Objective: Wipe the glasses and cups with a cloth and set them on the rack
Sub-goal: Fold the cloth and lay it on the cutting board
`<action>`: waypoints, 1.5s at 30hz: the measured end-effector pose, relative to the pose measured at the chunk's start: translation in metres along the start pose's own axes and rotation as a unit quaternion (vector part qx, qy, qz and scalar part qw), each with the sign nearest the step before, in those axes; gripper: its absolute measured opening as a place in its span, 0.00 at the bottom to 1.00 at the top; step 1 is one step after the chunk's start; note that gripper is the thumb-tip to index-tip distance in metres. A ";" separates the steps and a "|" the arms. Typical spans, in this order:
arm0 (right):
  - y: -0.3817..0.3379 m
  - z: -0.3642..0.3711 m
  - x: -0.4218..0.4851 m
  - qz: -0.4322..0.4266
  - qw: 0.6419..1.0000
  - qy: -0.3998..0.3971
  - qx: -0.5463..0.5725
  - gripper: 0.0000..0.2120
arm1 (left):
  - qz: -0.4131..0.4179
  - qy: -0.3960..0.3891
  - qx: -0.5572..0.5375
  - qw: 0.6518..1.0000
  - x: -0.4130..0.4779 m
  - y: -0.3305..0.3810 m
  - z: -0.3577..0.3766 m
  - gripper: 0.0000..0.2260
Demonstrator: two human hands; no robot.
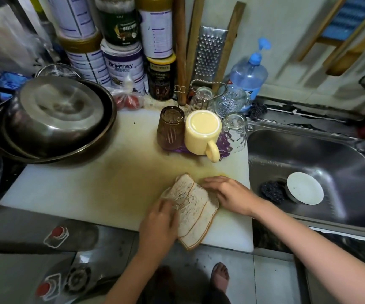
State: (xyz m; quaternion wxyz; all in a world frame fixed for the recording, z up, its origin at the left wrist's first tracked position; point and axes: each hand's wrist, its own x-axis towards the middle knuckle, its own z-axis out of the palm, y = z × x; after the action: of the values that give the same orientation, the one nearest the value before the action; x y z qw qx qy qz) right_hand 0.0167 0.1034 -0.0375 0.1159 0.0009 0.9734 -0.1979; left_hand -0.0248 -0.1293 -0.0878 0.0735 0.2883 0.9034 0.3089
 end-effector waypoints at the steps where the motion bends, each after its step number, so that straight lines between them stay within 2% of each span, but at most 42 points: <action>1: -0.003 0.001 0.007 -0.015 1.000 -0.001 0.004 0.24 | -0.041 0.025 0.037 0.998 0.006 -0.008 -0.003 0.14; 5: -0.013 0.019 0.044 -0.076 0.996 -0.028 -0.048 0.31 | -0.156 -0.061 0.088 0.982 0.024 -0.022 -0.013 0.23; 8: -0.015 0.028 0.064 -0.076 0.986 -0.058 -0.134 0.32 | -0.152 -0.097 0.057 0.982 0.023 -0.027 -0.010 0.24; 14: -0.021 0.028 0.070 -0.101 0.969 0.055 -0.220 0.16 | -0.133 -0.079 0.026 0.988 0.022 -0.033 -0.011 0.18; 18: -0.023 0.019 0.066 -0.080 0.960 0.121 -0.238 0.18 | -0.100 -0.024 0.032 0.994 0.035 -0.032 -0.019 0.11; 22: -0.010 0.024 0.049 -0.063 0.964 0.170 -0.193 0.21 | -0.022 0.037 0.048 0.998 0.051 -0.027 -0.026 0.10; 25: 0.004 0.030 0.029 -0.074 0.963 0.194 -0.170 0.08 | 0.079 0.051 0.096 0.991 0.046 -0.022 -0.019 0.09; 28: 0.015 0.034 0.002 -0.084 0.966 0.180 -0.162 0.08 | 0.206 0.023 0.141 0.968 0.029 -0.027 -0.007 0.10; 30: 0.018 0.040 -0.014 -0.102 0.964 0.177 -0.168 0.08 | 0.224 -0.014 0.165 0.961 0.019 -0.031 -0.002 0.17; 34: 0.015 0.055 -0.027 -0.118 0.968 0.155 -0.158 0.09 | 0.208 -0.040 0.144 0.967 0.009 -0.040 -0.001 0.21; 37: 0.015 0.059 -0.027 -0.101 0.978 0.110 -0.145 0.11 | 0.225 -0.046 0.140 0.963 0.002 -0.045 0.000 0.14; 38: 0.015 0.058 -0.026 -0.090 0.984 0.091 -0.125 0.11 | 0.235 -0.050 0.146 0.960 -0.002 -0.044 -0.001 0.11; 40: 0.013 0.052 -0.024 -0.056 0.995 0.067 -0.054 0.15 | 0.233 -0.060 0.134 0.961 -0.007 -0.040 -0.003 0.14; 42: 0.010 0.046 -0.019 -0.016 0.997 0.071 0.015 0.17 | 0.184 -0.036 0.081 0.979 -0.008 -0.039 -0.006 0.15; 44: 0.010 0.044 -0.011 0.020 0.997 0.067 0.041 0.24 | 0.074 0.000 0.042 0.996 -0.002 -0.042 -0.009 0.17; 45: 0.011 0.046 -0.007 0.034 0.997 0.060 0.032 0.28 | 0.025 0.008 0.059 0.998 0.002 -0.045 -0.009 0.18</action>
State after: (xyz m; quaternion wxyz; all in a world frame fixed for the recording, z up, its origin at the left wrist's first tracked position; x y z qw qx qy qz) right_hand 0.0348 0.0958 -0.0812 0.0638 0.0494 0.9710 -0.2249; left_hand -0.0504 -0.1622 -0.1076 0.0410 0.3120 0.9132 0.2591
